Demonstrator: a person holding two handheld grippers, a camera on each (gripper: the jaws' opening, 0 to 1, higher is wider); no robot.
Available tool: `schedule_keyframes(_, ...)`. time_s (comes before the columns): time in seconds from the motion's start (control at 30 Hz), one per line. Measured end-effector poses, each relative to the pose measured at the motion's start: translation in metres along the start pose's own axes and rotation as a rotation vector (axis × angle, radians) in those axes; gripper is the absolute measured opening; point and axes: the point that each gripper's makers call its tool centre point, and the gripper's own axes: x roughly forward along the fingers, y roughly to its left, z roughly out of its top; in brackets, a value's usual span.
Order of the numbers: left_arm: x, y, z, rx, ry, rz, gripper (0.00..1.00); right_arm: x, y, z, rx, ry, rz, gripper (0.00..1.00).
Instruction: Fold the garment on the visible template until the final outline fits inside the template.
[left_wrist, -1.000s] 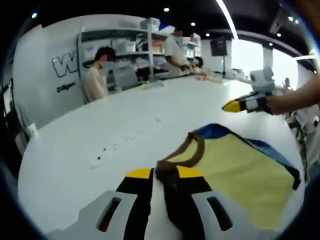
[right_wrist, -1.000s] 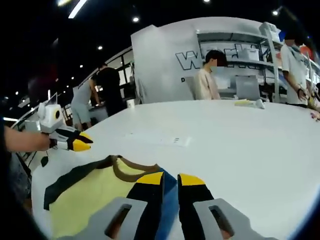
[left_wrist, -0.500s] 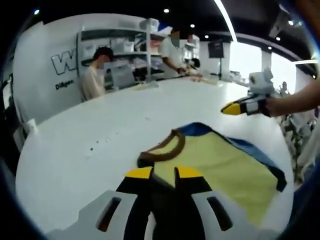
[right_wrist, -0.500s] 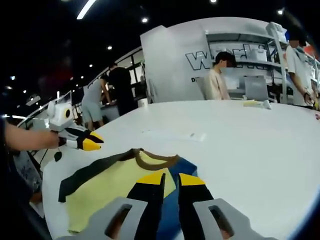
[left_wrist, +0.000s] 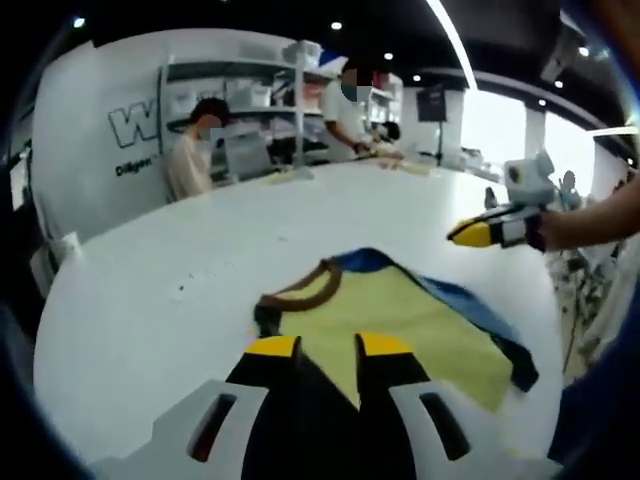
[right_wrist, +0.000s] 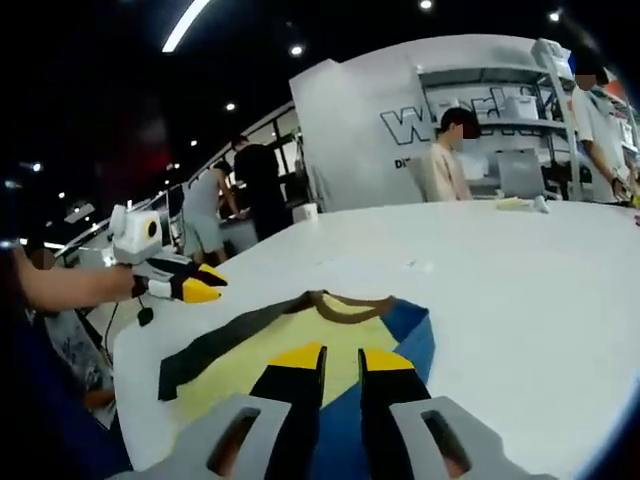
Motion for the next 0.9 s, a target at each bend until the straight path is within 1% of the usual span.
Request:
schedule_keyframes(0.1,-0.007,-0.009,-0.007,-0.016,0.004,0.007,0.22,-0.010,0.008,-0.007,0.020,0.003,0.008,0.10)
schedule_keyframes(0.13,-0.012,-0.015,-0.011,-0.025,0.006,0.011,0.22,-0.015,0.011,-0.010,0.022,0.004,0.009,0.10)
schedule_keyframes(0.2,-0.015,-0.017,-0.016,-0.037,0.013,0.021,0.21,-0.021,0.017,-0.017,0.024,0.010,0.019,0.10)
schedule_keyframes(0.3,-0.025,-0.027,-0.025,-0.064,0.015,0.028,0.22,-0.030,0.025,-0.027,0.009,0.024,0.029,0.10)
schedule_keyframes(0.4,-0.037,-0.032,-0.037,-0.089,0.018,0.044,0.22,-0.038,0.032,-0.038,-0.002,0.036,0.039,0.11)
schedule_keyframes(0.43,-0.039,-0.033,-0.039,-0.094,0.019,0.046,0.22,-0.039,0.034,-0.039,-0.004,0.039,0.041,0.11)
schedule_keyframes(0.53,-0.051,-0.041,-0.048,-0.108,0.025,0.061,0.22,-0.048,0.046,-0.047,-0.026,0.054,0.054,0.12)
schedule_keyframes(0.57,-0.055,-0.043,-0.051,-0.110,0.028,0.065,0.22,-0.051,0.050,-0.049,-0.035,0.054,0.069,0.12)
schedule_keyframes(0.67,-0.063,-0.040,-0.062,-0.120,0.034,0.083,0.21,-0.057,0.061,-0.058,-0.073,0.078,0.088,0.13)
schedule_keyframes(0.73,-0.068,-0.043,-0.065,-0.125,0.037,0.090,0.21,-0.061,0.067,-0.063,-0.085,0.090,0.103,0.13)
schedule_keyframes(0.8,-0.074,-0.047,-0.070,-0.132,0.044,0.103,0.21,-0.065,0.077,-0.069,-0.090,0.100,0.119,0.13)
schedule_keyframes(0.87,-0.076,-0.046,-0.074,-0.133,0.047,0.107,0.21,-0.066,0.082,-0.073,-0.095,0.106,0.128,0.14)
schedule_keyframes(0.9,-0.079,-0.047,-0.080,-0.132,0.052,0.116,0.21,-0.069,0.090,-0.078,-0.089,0.115,0.137,0.14)
